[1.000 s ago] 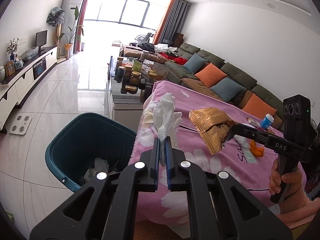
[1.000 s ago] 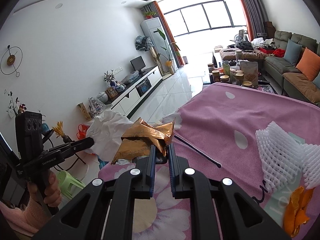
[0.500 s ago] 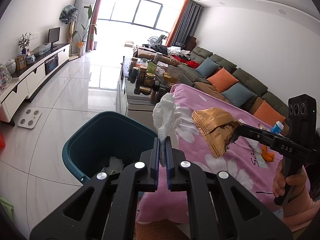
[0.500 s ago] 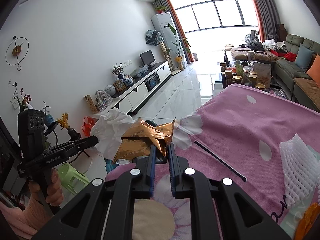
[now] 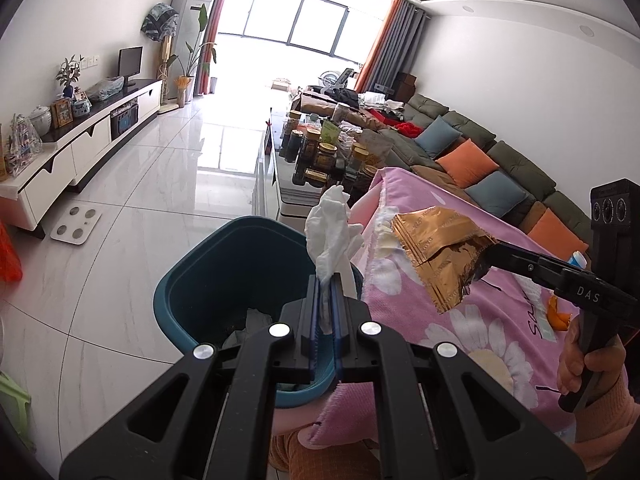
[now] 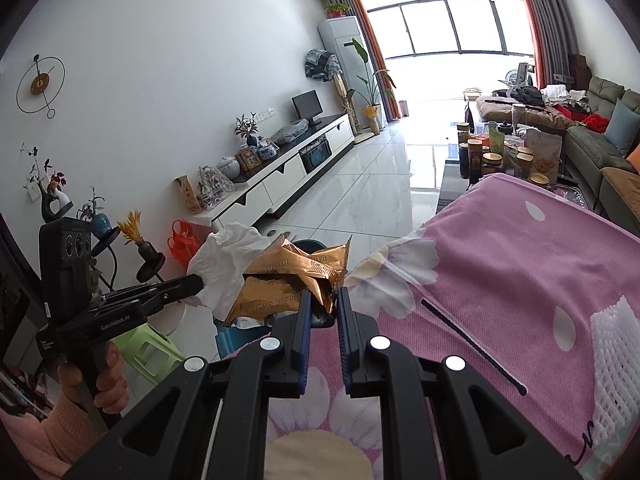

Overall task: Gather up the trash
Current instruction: 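Lift the foil wrapper and tissue and carry both toward the teal bin, then lower wrapper and tissue into the teal bin and open both tools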

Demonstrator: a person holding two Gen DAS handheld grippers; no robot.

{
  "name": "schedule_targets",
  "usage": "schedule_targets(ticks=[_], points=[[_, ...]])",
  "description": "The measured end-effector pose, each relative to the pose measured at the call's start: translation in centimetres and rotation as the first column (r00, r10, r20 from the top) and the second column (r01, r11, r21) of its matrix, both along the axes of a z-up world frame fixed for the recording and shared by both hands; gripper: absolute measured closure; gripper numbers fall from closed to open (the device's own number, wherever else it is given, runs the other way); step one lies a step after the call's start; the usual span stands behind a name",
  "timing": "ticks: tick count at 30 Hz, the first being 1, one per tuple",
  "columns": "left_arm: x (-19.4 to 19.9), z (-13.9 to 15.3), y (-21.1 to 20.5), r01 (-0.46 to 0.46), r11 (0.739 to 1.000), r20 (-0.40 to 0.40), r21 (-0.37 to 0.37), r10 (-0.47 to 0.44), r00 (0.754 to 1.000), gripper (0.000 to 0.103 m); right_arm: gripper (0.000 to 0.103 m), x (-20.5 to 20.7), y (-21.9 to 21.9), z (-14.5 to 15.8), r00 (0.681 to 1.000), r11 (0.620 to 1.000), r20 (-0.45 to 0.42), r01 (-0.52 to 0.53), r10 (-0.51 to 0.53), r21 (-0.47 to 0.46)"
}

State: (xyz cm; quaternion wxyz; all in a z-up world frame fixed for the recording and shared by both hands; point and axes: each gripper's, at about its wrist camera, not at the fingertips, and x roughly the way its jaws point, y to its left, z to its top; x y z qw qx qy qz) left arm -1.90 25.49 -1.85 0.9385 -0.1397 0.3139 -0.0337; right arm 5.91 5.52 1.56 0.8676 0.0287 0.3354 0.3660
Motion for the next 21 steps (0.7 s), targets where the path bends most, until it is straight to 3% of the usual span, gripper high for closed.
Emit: schedule_targets(ticks=[21], points=[[3.5, -3.1, 2.3, -0.076, 0.997, -0.092, 0.009, 0.076, 0.993, 0.097, 0.091, 1.6, 4.5, -0.6, 0.998, 0.995, -0.025, -0.052, 0.050, -0.079]])
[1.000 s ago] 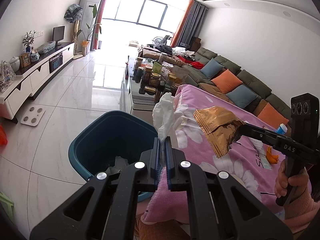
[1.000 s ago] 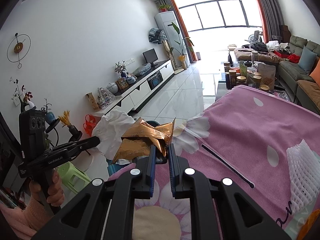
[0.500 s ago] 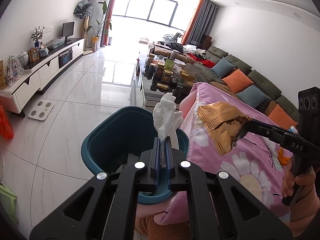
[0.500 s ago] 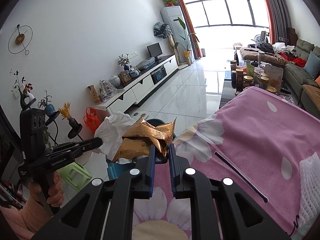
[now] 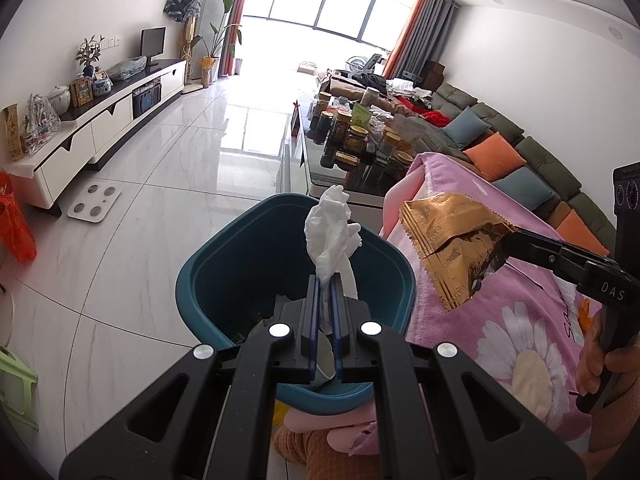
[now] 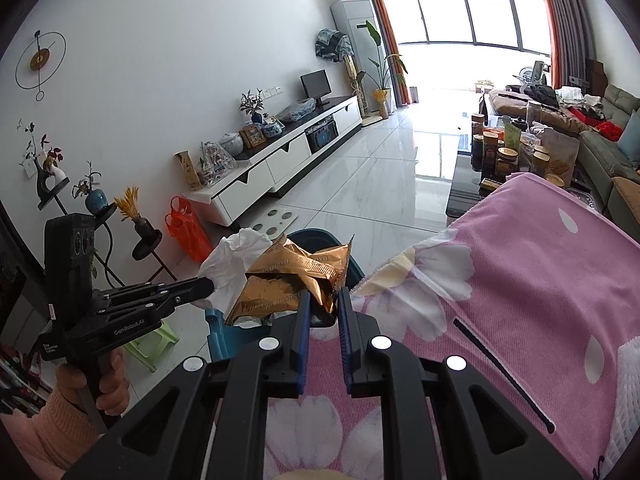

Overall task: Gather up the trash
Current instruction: 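Lower wrapper and tissue into the teal bin and open both tools, then move both open tools back over the orange peel on the table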

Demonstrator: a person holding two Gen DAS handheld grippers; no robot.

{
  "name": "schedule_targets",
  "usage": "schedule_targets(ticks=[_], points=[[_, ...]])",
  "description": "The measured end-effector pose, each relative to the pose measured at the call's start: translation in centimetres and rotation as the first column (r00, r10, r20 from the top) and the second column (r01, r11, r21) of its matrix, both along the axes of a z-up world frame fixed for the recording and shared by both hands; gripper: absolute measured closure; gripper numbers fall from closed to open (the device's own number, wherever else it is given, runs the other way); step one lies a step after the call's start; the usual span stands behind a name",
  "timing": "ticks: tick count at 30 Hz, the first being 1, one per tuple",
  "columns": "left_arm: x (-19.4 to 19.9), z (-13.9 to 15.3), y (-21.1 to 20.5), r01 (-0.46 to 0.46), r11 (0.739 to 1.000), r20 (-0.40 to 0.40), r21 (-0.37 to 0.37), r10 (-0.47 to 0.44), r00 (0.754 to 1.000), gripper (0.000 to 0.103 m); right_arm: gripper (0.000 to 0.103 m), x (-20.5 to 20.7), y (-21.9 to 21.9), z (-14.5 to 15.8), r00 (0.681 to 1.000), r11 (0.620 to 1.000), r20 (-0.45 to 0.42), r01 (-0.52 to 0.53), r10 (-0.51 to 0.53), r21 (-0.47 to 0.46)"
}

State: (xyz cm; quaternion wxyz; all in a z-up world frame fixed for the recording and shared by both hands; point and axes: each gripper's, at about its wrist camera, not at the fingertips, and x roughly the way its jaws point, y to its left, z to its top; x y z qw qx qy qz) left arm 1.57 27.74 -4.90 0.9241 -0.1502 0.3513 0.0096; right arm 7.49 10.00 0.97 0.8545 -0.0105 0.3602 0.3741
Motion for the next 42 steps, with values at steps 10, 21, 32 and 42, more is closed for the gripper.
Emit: schedule_targets(ticks=[10, 21, 32, 42], points=[[1.9, -1.8, 0.8, -0.024, 1.000, -0.038, -0.001, 0.024, 0.999, 0.097, 0.090, 0.6, 2.8, -0.9, 1.000, 0.998, -0.019, -0.026, 0.025, -0.057], [4.7, -4.1, 1.6, -0.044, 0.999, -0.090, -0.015, 0.042, 0.995, 0.097, 0.086, 1.8, 5.5, -2.6, 0.997, 0.992, -0.064, -0.046, 0.038, -0.119], [7.0, -6.7, 1.7, -0.078, 0.997, -0.127, -0.021, 0.074, 0.989, 0.085, 0.080, 2.2, 7.4, -3.5, 0.993, 0.991, -0.105, -0.062, 0.050, -0.119], [5.8, -5.1, 0.3, -0.039, 0.999, -0.073, -0.018, 0.038, 0.997, 0.072, 0.068, 1.1, 3.6, -2.0, 0.995, 0.999, -0.090, -0.034, 0.030, -0.039]])
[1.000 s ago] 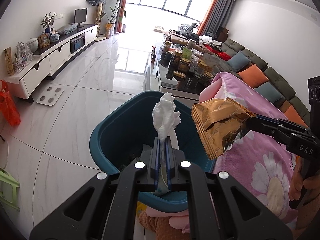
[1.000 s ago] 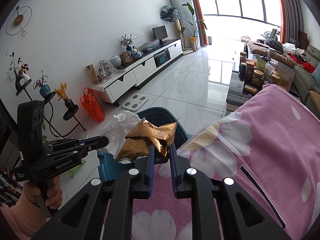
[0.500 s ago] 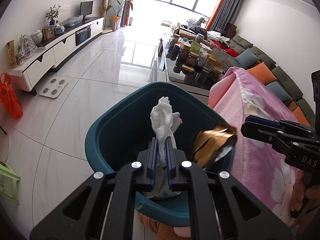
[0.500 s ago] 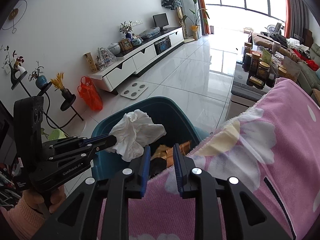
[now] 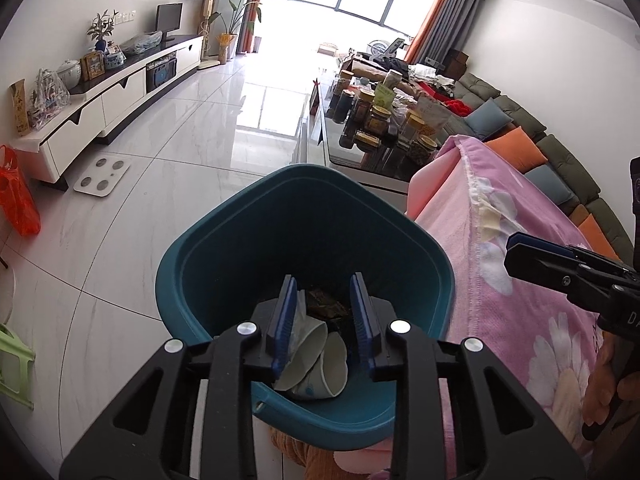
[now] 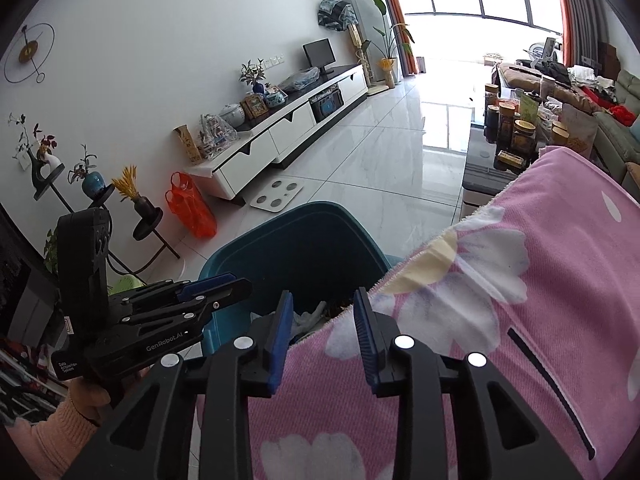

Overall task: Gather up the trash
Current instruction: 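Move both open tools back over the orange peel on the table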

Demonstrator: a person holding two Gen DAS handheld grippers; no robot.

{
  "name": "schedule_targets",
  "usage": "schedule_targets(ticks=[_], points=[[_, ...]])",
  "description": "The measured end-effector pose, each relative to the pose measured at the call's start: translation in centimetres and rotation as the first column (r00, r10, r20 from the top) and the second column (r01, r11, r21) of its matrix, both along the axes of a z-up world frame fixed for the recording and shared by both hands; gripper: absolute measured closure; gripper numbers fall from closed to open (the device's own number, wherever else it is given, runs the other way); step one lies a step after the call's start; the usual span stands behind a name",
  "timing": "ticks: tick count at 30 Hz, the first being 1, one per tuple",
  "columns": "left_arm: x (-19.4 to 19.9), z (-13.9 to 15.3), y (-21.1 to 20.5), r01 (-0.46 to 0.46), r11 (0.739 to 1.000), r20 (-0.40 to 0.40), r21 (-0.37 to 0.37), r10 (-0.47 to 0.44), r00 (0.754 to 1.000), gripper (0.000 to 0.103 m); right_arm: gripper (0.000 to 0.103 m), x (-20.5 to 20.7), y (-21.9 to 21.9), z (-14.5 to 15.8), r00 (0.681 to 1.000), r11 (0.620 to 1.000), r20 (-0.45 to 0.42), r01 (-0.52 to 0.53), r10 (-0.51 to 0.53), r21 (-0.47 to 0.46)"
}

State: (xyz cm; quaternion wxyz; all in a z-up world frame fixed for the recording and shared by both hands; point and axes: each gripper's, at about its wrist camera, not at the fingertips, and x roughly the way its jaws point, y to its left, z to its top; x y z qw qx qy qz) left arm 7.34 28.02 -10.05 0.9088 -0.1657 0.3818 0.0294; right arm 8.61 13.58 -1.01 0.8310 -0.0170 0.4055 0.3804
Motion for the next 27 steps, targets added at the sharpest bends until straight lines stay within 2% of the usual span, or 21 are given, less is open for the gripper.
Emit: schedule_targets(ticks=[1, 3, 6, 8, 12, 18, 24, 27], points=[[-0.3, 0.5, -0.5, 0.010, 1.000, 0.018, -0.004, -0.010, 1.000, 0.071, 0.066, -0.4, -0.6, 0.4, 1.000, 1.000, 0.014, 0.005, -0.005, 0.012], [-1.5, 1.8, -1.5, 0.048, 0.999, 0.069, -0.025, -0.046, 0.997, 0.063, 0.064, -1.1, -2.0, 1.2, 0.999, 0.999, 0.043, 0.015, -0.017, 0.031], [-2.6, 3.6, -4.3, 0.119, 0.993, 0.133, -0.003, -0.118, 0.984, 0.059, 0.059, -2.1, -4.6, 2.3, 0.996, 0.997, 0.079, 0.044, -0.049, 0.062], [-3.1, 4.6, -6.5, 0.180, 0.984, 0.168, 0.003, -0.178, 0.970, 0.054, 0.057, -2.8, -6.5, 3.0, 0.990, 0.994, 0.111, 0.076, -0.084, 0.074], [-3.0, 5.9, -11.8, 0.314, 0.949, 0.195, 0.018, -0.311, 0.930, 0.053, 0.055, -3.8, -11.2, 3.8, 0.973, 0.981, 0.147, 0.165, -0.178, 0.098], [-2.1, 5.8, -19.6, 0.491, 0.871, 0.181, 0.012, -0.485, 0.856, 0.053, 0.055, -6.1, -19.3, 3.9, 0.915, 0.931, 0.174, 0.348, -0.363, 0.111], [-1.3, 5.6, -26.8, 0.646, 0.763, 0.166, -0.015, -0.636, 0.754, 0.053, 0.055, -7.1, -28.0, 2.5, 0.821, 0.834, 0.146, 0.541, -0.551, 0.108], [-1.0, 5.1, -30.1, 0.696, 0.718, 0.143, -0.029, -0.686, 0.713, 0.053, 0.055, -7.2, -31.3, 1.4, 0.775, 0.782, 0.110, 0.613, -0.623, 0.108]])
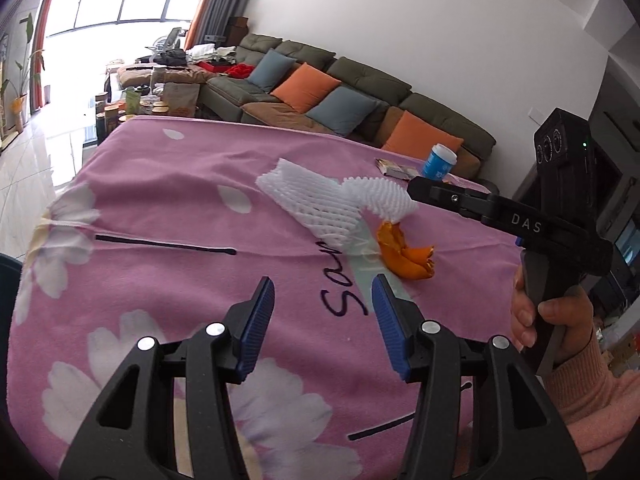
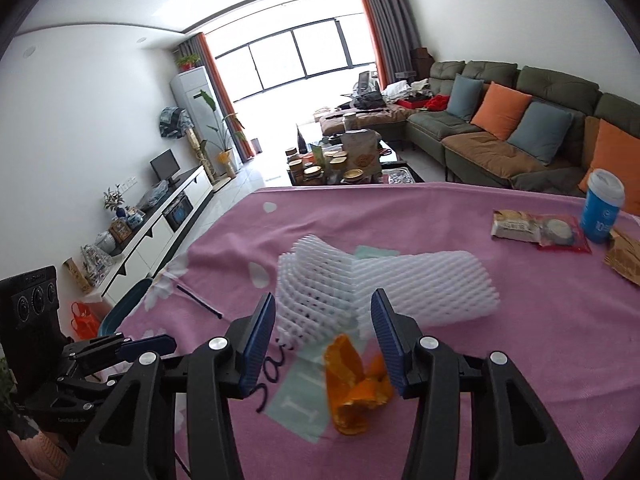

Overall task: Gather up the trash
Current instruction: 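Move both open tools back over the orange peel on the table, then grasp an orange peel piece with the left tool while the right tool grasps another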

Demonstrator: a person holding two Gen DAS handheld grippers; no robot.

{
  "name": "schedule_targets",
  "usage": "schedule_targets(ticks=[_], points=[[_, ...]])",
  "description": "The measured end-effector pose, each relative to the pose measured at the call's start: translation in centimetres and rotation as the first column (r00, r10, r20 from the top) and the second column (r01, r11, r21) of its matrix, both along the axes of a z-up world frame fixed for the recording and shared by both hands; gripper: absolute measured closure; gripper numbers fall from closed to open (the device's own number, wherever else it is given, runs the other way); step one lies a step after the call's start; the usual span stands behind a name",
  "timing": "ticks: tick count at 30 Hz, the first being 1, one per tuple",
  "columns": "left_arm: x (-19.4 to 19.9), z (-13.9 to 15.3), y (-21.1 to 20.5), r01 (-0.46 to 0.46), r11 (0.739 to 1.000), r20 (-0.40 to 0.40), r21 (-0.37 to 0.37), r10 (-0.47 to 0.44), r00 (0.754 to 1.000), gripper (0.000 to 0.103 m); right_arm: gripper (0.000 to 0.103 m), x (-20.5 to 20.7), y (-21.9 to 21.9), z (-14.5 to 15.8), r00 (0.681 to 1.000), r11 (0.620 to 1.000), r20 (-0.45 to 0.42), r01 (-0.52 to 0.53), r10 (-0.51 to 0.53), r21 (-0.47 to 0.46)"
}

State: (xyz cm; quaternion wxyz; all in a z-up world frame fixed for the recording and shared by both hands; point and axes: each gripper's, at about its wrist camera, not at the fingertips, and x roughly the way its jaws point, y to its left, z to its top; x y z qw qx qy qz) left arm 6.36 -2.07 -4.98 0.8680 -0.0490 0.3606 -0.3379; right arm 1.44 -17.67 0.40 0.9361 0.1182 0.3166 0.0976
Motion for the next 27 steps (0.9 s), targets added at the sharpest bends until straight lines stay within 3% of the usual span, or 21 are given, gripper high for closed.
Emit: schedule_targets(ticks=[12, 21, 22, 24, 27], points=[[0.2, -1.7, -10.7, 0.203, 0.977, -0.034, 0.063, -0.201, 0.979, 0.054, 0.055, -1.4, -4.7, -2.9, 0.997, 0.996, -0.042, 0.073, -0.072, 0.043], [2.2, -3.0, -14.0, 0.174, 0.977, -0.092, 0.126, -0.164, 0.982, 0.061, 0.056, -2.2, -4.6, -3.5, 0.998, 0.996, -0.061, 0.040, -0.035, 0.083], [2.4, -3.1, -14.0, 0.172, 0.978, -0.099, 0.121, -0.160, 0.982, 0.064, 0.056, -2.2, -4.6, -3.7, 0.997, 0.995, -0.063, 0.039, -0.034, 0.088], [2.7, -3.2, -13.8, 0.181, 0.978, -0.118, 0.099, -0.169, 0.979, 0.082, 0.056, -2.1, -4.7, -3.8, 0.997, 0.994, -0.067, 0.034, -0.028, 0.101], [2.8, -3.2, -12.7, 0.175, 0.981, -0.125, 0.089, -0.163, 0.979, 0.093, 0.056, -2.2, -4.7, -3.9, 0.997, 0.994, -0.068, 0.029, -0.022, 0.107]])
